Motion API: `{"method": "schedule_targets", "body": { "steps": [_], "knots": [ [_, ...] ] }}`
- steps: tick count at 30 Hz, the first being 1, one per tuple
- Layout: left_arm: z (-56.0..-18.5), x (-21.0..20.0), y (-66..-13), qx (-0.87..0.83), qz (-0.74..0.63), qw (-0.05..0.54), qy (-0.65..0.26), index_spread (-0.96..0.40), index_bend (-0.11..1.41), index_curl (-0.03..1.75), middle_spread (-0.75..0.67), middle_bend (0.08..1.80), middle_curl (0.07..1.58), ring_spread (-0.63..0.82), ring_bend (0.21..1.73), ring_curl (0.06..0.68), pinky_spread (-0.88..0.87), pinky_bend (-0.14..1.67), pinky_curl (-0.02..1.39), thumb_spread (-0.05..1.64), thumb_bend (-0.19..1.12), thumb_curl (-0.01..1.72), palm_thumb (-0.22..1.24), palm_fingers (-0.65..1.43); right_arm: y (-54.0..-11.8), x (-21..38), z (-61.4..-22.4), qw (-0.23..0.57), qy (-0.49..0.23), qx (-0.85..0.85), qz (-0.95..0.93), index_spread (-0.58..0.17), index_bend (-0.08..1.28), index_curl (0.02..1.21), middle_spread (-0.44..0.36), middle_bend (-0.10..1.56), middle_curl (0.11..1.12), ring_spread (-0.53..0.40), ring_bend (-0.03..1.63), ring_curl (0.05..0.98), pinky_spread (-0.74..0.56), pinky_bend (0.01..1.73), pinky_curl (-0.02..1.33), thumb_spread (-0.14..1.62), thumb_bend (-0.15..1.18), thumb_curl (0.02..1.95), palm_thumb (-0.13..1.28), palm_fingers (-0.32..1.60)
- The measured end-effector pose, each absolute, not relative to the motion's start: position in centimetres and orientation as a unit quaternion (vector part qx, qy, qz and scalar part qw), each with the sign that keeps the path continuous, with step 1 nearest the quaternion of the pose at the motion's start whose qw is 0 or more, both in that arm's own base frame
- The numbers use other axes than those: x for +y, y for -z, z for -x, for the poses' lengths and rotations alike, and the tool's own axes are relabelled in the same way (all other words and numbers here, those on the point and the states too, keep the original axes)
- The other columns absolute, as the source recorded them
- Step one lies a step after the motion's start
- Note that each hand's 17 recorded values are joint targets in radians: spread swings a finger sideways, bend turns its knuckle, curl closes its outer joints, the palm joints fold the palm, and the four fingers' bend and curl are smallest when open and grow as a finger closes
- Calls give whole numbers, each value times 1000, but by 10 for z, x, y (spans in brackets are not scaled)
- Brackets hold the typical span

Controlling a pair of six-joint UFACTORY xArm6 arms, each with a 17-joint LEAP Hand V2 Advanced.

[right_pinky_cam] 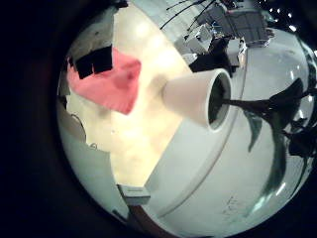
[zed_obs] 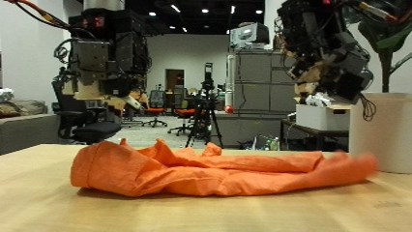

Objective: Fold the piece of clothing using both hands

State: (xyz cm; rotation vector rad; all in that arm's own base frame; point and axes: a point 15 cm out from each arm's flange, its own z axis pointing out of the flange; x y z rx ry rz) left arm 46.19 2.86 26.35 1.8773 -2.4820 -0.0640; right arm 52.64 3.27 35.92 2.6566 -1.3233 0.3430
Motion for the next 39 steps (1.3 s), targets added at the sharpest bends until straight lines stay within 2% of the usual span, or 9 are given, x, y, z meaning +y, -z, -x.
{"method": "schedule_targets", "body": {
  "steps": [6, 10, 13, 14, 16, 19, 22, 27, 39],
  "knots": [
    [-452, 39, -266, -794, -608, 14, 19, 13, 170, 339, 98, 191, 346, 250, 498, 227, 205, 293, 336, 1068, -22, 272, 189, 159, -369, 96, -520, 61, -127, -395, -908, -235, 1073, 773, -121, 1303, 779, -202, 1341, 679, -296, 1256, 687, 1036, 52, 793, 1163, 1138],
    [-445, 46, -267, -792, -610, 14, 19, 13, 170, 339, 97, 193, 347, 250, 494, 227, 205, 289, 335, 1068, -22, 272, 190, 163, -369, 108, -518, 60, -130, -395, -907, -249, 1032, 752, -128, 1249, 748, -214, 1319, 643, -388, 1140, 631, 1096, -76, 687, 903, 1115],
    [-444, 47, -269, -792, -610, 13, 17, 13, 169, 338, 97, 191, 348, 250, 492, 227, 205, 287, 335, 1068, -22, 272, 190, 164, -364, 87, -521, 73, -125, -412, -900, -308, 783, 726, -166, 1107, 697, -265, 1218, 620, -497, 1138, 625, 1121, -75, 582, 729, 612],
    [-444, 47, -269, -792, -610, 13, 18, 13, 169, 338, 97, 191, 348, 251, 491, 227, 205, 286, 335, 1068, -22, 271, 190, 164, -362, 75, -522, 76, -123, -420, -896, -328, 720, 702, -175, 1083, 683, -276, 1204, 607, -499, 1113, 605, 1123, -60, 559, 706, 535],
    [-444, 47, -269, -792, -610, 13, 17, 13, 169, 338, 97, 190, 348, 251, 493, 226, 205, 285, 335, 1068, -22, 271, 190, 165, -357, 49, -524, 83, -117, -439, -887, -358, 619, 651, -173, 991, 645, -270, 1119, 567, -429, 1015, 584, 1118, -45, 517, 668, 216],
    [-444, 47, -269, -792, -610, 13, 18, 13, 167, 336, 96, 189, 347, 253, 502, 228, 205, 283, 335, 1068, -22, 271, 190, 168, -344, 15, -528, 94, -105, -464, -874, -378, 550, 580, -153, 886, 589, -218, 992, 502, -306, 901, 532, 1097, -39, 480, 639, 22],
    [-444, 46, -270, -793, -609, 12, 17, 13, 168, 336, 97, 189, 346, 253, 504, 229, 207, 286, 336, 1068, -22, 271, 190, 167, -328, -10, -530, 107, -89, -482, -865, -374, 475, 498, -112, 726, 507, -123, 831, 406, -133, 823, 460, 1061, -38, 436, 606, -44],
    [-443, 45, -268, -792, -611, 13, 19, 13, 170, 335, 97, 189, 346, 254, 505, 228, 208, 286, 338, 1068, -22, 271, 190, 168, -307, -46, -534, 144, -82, -489, -857, -359, 349, 431, -70, 554, 424, -26, 686, 334, 26, 735, 402, 1021, -41, 384, 542, -57],
    [-444, 39, -268, -789, -614, 12, 19, 13, 169, 335, 97, 190, 346, 255, 501, 224, 209, 286, 340, 1068, -22, 271, 190, 166, -212, -73, -538, 198, -14, -490, -849, -331, 177, 359, -39, 373, 350, 45, 527, 262, 137, 578, 316, 989, -29, 329, 503, 23]
  ]
}}
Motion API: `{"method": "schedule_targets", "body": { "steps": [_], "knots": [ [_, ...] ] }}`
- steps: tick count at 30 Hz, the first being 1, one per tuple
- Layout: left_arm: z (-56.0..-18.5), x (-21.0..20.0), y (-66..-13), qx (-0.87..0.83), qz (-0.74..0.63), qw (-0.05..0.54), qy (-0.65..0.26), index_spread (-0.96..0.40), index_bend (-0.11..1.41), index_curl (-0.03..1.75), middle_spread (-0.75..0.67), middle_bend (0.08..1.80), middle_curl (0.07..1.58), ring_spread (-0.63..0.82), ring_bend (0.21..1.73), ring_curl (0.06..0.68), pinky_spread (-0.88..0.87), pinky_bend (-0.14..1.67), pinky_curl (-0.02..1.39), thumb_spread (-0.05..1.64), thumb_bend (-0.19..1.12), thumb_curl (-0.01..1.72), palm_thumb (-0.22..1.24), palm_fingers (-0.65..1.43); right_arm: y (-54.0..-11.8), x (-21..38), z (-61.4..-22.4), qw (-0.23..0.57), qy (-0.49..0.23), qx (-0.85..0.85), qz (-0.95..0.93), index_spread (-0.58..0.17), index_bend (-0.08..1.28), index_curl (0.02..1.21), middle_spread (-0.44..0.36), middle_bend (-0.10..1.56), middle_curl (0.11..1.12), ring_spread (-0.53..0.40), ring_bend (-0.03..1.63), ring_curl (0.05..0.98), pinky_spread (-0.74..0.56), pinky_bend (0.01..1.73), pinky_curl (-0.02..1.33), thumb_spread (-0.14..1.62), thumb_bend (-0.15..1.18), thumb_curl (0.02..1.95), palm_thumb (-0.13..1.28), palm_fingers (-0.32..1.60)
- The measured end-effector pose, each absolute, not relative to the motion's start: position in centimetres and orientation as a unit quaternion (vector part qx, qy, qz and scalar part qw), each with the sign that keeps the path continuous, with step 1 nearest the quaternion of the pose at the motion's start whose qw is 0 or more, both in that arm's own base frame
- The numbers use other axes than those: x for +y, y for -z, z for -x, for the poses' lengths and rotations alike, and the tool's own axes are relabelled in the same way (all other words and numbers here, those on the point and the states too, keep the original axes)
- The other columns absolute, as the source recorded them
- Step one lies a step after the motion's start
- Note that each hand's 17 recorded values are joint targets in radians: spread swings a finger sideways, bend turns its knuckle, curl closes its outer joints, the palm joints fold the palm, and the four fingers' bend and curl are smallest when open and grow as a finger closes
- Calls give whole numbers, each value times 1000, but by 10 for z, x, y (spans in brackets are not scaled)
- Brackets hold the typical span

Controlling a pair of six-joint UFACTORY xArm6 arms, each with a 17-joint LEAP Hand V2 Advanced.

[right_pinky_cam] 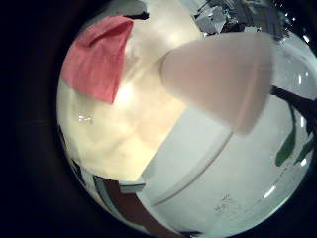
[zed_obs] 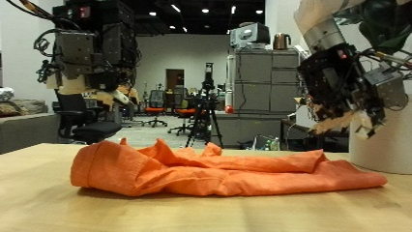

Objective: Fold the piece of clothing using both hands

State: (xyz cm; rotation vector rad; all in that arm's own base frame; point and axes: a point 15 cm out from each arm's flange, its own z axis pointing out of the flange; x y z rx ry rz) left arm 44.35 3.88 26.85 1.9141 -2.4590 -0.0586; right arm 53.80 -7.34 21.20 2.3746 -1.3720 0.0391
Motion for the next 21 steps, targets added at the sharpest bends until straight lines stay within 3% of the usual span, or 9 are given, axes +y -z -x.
{"method": "schedule_targets", "body": {
  "steps": [8, 21],
  "knots": [
    [-444, 38, -268, -789, -614, 12, 19, 13, 167, 334, 97, 191, 348, 266, 493, 223, 222, 283, 339, 1068, -22, 271, 190, 164, -182, -71, -564, 201, -6, -493, -847, -301, 161, 326, -11, 299, 333, 79, 477, 246, 168, 529, 297, 985, -28, 316, 501, 38],
    [-444, 32, -268, -792, -610, 11, 21, 13, 167, 332, 97, 191, 349, 268, 491, 227, 225, 280, 336, 1068, -22, 271, 190, 164, -152, -63, -565, 209, 10, -488, -847, -238, 151, 285, 32, 240, 329, 103, 467, 243, 186, 503, 289, 972, -23, 314, 528, 74]
  ]
}}
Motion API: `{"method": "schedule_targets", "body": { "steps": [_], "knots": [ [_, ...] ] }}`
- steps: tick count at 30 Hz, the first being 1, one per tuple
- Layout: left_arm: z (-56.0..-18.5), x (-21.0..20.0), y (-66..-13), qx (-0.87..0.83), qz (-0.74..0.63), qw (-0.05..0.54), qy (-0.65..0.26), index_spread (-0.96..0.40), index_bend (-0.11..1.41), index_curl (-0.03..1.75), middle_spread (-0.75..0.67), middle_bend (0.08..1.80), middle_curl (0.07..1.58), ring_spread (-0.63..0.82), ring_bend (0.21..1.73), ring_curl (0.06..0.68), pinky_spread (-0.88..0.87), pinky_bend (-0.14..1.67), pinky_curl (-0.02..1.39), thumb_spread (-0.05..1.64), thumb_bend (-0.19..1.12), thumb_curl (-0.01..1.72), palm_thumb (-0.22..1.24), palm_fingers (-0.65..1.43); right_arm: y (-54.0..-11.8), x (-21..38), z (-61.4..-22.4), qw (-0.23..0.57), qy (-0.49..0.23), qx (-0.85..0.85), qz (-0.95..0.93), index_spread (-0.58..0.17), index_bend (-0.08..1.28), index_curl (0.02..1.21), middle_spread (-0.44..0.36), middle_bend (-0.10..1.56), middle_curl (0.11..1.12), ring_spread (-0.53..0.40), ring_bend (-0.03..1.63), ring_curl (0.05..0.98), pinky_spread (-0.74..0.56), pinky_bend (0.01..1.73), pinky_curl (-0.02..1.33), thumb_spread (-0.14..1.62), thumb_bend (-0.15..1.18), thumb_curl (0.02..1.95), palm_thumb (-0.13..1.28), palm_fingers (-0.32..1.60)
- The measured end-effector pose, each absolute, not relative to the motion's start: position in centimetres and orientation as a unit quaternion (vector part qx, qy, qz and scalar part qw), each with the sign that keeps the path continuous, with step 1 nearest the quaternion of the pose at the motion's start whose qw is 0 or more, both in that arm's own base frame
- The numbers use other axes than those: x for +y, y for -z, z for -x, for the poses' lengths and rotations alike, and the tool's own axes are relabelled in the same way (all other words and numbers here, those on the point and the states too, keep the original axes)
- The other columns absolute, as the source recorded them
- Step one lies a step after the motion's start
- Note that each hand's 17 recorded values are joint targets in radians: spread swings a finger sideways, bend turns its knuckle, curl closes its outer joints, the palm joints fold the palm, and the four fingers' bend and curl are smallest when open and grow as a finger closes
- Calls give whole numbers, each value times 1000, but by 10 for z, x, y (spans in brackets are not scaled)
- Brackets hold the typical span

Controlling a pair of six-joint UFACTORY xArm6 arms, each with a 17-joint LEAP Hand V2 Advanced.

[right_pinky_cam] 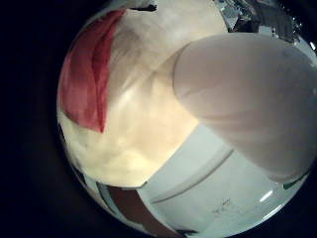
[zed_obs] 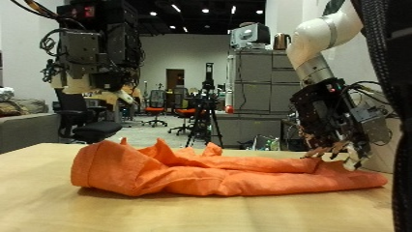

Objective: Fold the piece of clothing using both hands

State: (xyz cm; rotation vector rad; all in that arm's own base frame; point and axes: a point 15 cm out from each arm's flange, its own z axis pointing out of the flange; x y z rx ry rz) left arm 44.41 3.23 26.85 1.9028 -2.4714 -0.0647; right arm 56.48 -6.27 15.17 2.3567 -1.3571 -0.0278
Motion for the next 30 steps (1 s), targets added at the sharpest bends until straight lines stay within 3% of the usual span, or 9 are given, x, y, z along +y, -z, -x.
{"method": "schedule_targets", "body": {
  "steps": [5, 11, 14, 20, 25, 30],
  "knots": [
    [-443, 33, -271, -792, -610, 12, 21, 13, 167, 332, 97, 190, 348, 269, 493, 226, 225, 282, 337, 1068, -22, 271, 190, 165, -142, -61, -563, 214, 16, -488, -846, -201, 151, 275, 62, 256, 334, 103, 506, 244, 198, 505, 282, 968, -24, 314, 548, 174],
    [-444, 33, -273, -792, -610, 9, 20, 13, 167, 331, 97, 190, 348, 267, 499, 227, 225, 282, 338, 1068, -22, 271, 190, 165, -137, -58, -562, 217, 20, -485, -847, -198, 176, 282, 16, 328, 355, -20, 596, 256, 108, 476, 262, 957, -19, 321, 598, 368],
    [-444, 33, -273, -792, -610, 9, 20, 13, 167, 331, 97, 190, 348, 265, 500, 227, 225, 283, 338, 1068, -22, 271, 190, 165, -137, -59, -563, 215, 19, -485, -848, -244, 183, 289, -50, 387, 372, -134, 697, 270, -22, 480, 246, 951, -21, 326, 623, 587],
    [-445, 33, -277, -792, -610, 6, 18, 13, 167, 331, 97, 190, 348, 264, 503, 226, 223, 283, 338, 1068, -22, 271, 190, 165, -140, -58, -563, 215, 16, -481, -850, -371, 181, 303, -215, 530, 427, -336, 851, 312, -394, 691, 274, 927, -16, 340, 692, 1087],
    [-446, 33, -278, -792, -610, 5, 17, 13, 166, 330, 97, 191, 351, 257, 507, 226, 211, 281, 338, 1068, -22, 271, 190, 167, -150, -59, -564, 215, 10, -480, -851, -436, 426, 426, -266, 748, 519, -339, 957, 387, -573, 780, 319, 894, -6, 367, 792, 1422],
    [-446, 33, -280, -792, -610, 3, 16, 13, 167, 329, 97, 193, 353, 255, 506, 225, 207, 279, 338, 1068, -22, 271, 190, 168, -173, -54, -568, 205, -5, -477, -854, -371, 711, 555, -207, 936, 586, -266, 1070, 447, -534, 916, 391, 877, 24, 429, 957, 1465]
  ]
}}
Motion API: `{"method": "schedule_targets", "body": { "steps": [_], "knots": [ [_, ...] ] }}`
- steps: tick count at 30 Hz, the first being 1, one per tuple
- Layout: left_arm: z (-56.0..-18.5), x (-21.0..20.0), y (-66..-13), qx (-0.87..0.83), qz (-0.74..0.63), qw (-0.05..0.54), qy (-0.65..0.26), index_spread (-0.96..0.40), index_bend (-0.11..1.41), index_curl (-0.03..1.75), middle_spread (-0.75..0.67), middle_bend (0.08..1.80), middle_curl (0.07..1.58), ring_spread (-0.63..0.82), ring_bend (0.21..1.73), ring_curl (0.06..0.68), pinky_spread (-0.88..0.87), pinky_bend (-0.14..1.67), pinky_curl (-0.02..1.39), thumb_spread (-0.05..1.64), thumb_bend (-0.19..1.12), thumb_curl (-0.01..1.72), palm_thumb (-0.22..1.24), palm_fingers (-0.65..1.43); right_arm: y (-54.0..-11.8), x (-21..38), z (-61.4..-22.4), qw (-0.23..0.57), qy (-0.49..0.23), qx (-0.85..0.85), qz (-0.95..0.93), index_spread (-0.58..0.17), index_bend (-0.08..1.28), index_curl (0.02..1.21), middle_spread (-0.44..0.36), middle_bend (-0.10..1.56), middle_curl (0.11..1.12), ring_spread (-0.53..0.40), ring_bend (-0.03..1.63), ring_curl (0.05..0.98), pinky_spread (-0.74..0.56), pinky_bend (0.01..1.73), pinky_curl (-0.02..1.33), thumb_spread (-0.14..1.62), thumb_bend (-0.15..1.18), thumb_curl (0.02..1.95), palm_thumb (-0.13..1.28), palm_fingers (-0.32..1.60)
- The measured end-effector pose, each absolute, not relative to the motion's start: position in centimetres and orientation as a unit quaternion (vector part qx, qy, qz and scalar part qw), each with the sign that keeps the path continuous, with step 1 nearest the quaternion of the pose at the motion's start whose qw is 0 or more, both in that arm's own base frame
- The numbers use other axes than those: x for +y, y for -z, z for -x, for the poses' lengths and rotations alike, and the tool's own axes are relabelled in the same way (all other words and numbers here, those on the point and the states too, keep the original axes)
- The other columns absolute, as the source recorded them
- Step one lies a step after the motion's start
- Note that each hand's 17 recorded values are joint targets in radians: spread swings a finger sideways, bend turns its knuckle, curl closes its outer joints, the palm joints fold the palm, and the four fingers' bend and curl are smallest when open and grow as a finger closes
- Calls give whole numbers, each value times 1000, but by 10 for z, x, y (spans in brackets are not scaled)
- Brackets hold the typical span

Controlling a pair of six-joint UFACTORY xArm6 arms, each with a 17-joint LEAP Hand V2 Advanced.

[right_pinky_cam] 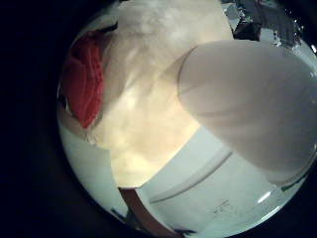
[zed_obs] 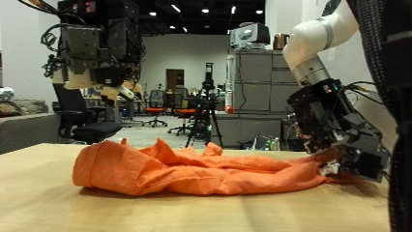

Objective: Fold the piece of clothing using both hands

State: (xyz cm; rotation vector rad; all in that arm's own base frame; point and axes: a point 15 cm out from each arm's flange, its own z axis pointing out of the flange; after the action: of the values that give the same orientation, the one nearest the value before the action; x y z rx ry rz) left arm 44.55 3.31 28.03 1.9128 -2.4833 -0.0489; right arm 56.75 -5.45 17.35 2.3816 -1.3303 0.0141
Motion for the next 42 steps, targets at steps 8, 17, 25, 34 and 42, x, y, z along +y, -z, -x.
{"method": "schedule_targets", "body": {
  "steps": [8, 17, 25, 34, 42],
  "knots": [
    [-446, 33, -287, -793, -610, 0, 14, 13, 168, 329, 91, 192, 356, 254, 502, 223, 206, 275, 337, 1068, -22, 271, 190, 173, -229, -41, -552, 197, -14, -467, -862, -309, 942, 669, -140, 1172, 672, -211, 1252, 535, -393, 1150, 521, 934, 41, 527, 1087, 1303],
    [-443, 40, -294, -791, -611, -4, 11, 13, 169, 330, 90, 194, 356, 254, 497, 220, 206, 269, 336, 1068, -22, 271, 190, 178, -311, -14, -538, 159, -64, -449, -877, -277, 1045, 728, -124, 1264, 713, -198, 1347, 586, -313, 1257, 597, 1004, 14, 601, 1112, 1184],
    [-435, 56, -295, -786, -619, -2, 7, 13, 167, 331, 86, 193, 355, 254, 495, 219, 206, 266, 336, 1068, -22, 271, 190, 180, -342, 60, -519, 135, -68, -399, -904, -269, 1075, 749, -128, 1280, 729, -198, 1370, 606, -293, 1279, 624, 1031, -6, 651, 1112, 1153],
    [-420, 74, -292, -776, -630, 5, 1, 13, 169, 332, 84, 189, 353, 254, 497, 220, 206, 267, 337, 1068, -22, 271, 190, 177, -358, 168, -506, 111, -99, -320, -936, -265, 1080, 758, -135, 1281, 740, -198, 1374, 615, -287, 1284, 644, 1042, -9, 693, 1106, 1143],
    [-415, 94, -296, -765, -644, 3, -9, 13, 168, 333, 80, 193, 353, 254, 498, 220, 206, 268, 338, 1068, -22, 271, 190, 178, -340, 242, -516, 70, -133, -286, -946, -264, 1079, 760, -138, 1276, 745, -201, 1372, 618, -290, 1274, 648, 1047, -13, 716, 1084, 1152]
  ]
}}
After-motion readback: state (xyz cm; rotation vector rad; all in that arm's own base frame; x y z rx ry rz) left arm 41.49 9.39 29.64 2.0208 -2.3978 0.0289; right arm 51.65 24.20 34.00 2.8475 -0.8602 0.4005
